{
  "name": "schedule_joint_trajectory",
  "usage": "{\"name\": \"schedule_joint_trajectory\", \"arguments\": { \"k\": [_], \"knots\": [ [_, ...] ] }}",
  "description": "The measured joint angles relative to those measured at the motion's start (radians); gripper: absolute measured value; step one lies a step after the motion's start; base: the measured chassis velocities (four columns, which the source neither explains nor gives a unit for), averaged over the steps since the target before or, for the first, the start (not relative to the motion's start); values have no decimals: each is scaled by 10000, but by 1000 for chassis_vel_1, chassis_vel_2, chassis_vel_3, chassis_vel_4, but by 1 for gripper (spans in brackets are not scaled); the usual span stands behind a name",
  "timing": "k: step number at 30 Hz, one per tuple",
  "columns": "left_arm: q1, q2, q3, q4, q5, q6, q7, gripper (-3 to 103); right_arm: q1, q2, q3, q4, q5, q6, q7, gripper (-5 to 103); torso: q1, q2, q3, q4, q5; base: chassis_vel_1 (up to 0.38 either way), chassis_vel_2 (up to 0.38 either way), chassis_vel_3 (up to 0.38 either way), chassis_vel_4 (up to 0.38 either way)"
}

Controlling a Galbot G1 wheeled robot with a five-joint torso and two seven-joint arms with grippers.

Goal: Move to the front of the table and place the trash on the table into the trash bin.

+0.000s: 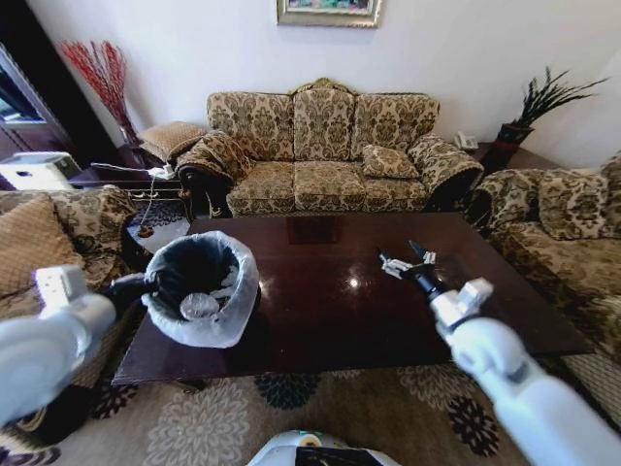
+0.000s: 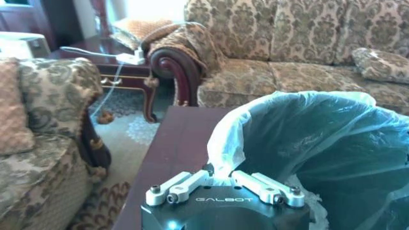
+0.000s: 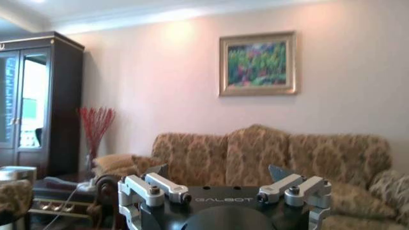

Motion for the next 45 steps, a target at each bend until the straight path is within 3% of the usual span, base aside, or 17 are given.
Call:
{"name": "schedule_joint_trajectory", "arguments": {
  "k": [5,11,21,34,45],
  "knots": [
    [312,-579,-3,-245,453,-86,174,0,-1080,604,450,410,-1400,1044,1,100,-1,1,0,-7,7,0,0,0,0],
    [441,-993,215,-249,653,-89,173,0,-1635,947,609,504,-1473,1476,1,100,3,0,2,-2,-1,0,0,0,0],
    [512,-1413,474,-235,834,-94,178,0,-1827,1070,551,340,-1492,1702,2,100,7,-1,4,-3,3,92,-110,-111,104],
    [355,-2112,762,-219,1244,-145,256,0,-1550,1077,92,106,-1539,1768,2,100,0,0,1,0,3,287,-275,-276,287],
    [355,-2128,769,-217,1259,-151,269,0,-1534,1080,73,93,-1545,1775,2,100,-4,4,0,-3,3,187,-185,-180,177]
  ]
}}
